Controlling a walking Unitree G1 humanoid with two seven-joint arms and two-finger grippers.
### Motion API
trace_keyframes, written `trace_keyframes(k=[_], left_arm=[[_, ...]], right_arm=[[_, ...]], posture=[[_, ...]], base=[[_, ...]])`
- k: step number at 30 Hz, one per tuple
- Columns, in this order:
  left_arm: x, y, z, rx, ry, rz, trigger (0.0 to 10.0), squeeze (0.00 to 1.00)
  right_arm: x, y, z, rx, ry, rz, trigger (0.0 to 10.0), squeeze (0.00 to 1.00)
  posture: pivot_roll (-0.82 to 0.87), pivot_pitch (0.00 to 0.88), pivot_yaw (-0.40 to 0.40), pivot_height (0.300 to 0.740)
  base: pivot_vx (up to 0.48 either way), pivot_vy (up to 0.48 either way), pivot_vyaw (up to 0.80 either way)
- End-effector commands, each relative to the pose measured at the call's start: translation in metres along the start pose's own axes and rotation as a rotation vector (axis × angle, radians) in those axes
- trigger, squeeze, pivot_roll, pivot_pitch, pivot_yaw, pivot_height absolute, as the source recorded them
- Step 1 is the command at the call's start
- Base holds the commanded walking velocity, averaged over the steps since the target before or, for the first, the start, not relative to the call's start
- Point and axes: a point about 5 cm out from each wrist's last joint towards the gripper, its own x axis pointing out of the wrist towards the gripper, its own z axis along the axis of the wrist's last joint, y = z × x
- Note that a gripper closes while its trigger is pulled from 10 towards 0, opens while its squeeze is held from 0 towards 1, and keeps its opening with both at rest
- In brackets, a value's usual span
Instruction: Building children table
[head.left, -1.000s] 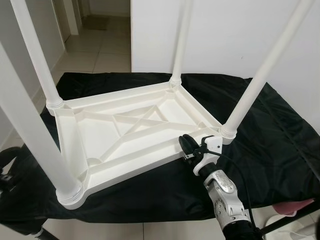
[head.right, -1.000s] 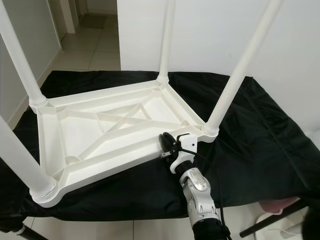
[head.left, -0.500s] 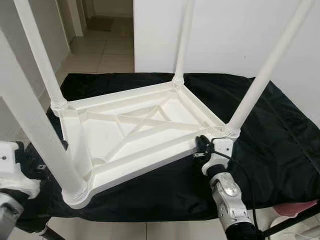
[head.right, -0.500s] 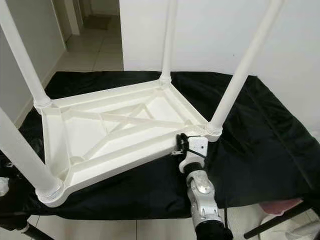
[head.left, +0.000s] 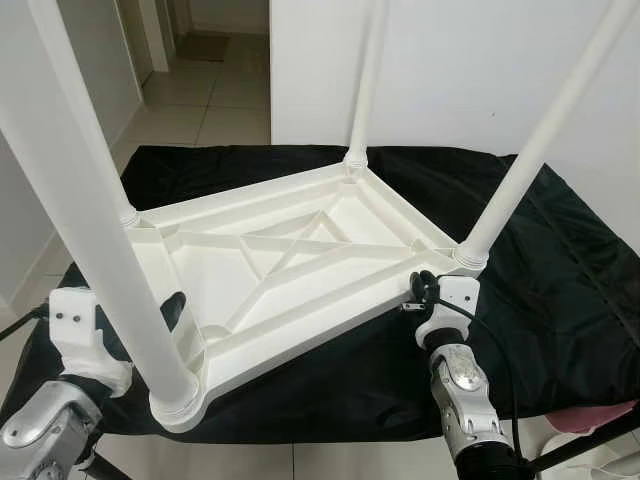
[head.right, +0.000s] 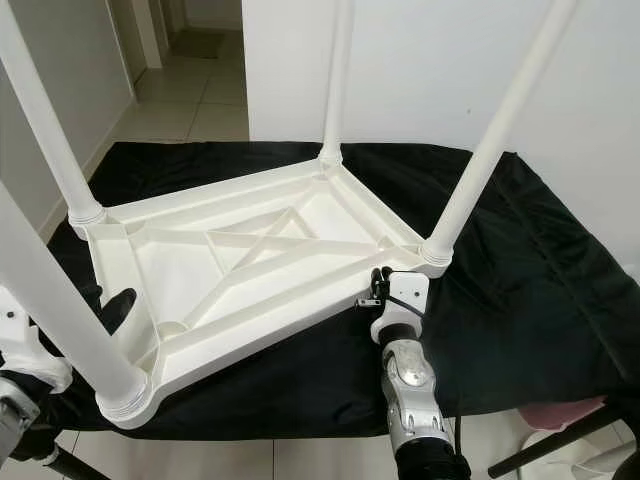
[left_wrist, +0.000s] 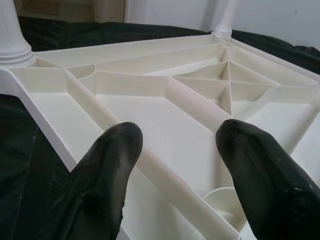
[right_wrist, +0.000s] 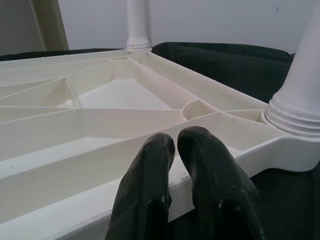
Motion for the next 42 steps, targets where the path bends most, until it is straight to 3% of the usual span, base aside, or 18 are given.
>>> trace_keyframes(k=[1, 36, 42], left_arm=[[0.002, -0.004, -0.003, 0.004, 0.007, -0.044, 10.0, 0.0], [0.004, -0.008, -0.004, 0.035, -0.001, -0.06, 10.0, 0.0], [0.004, -0.015, -0.005, 0.013, 0.006, -0.109, 10.0, 0.0]], right_arm=[[-0.001, -0.003, 0.0, -0.003, -0.005, -0.016, 10.0, 0.0], [0.005, -0.001, 0.002, -0.013, -0.009, -0.028, 10.0, 0.0], [0.006, -0.004, -0.001, -0.015, 0.01, -0.06, 10.0, 0.0]], posture=[[0.09, 0.003, -0.029, 0.74], [0.09, 0.011, -0.037, 0.74], [0.09, 0.014, -0.038, 0.74]], base=[[0.0, 0.0, 0.0], [0.0, 0.0, 0.0], [0.0, 0.0, 0.0]])
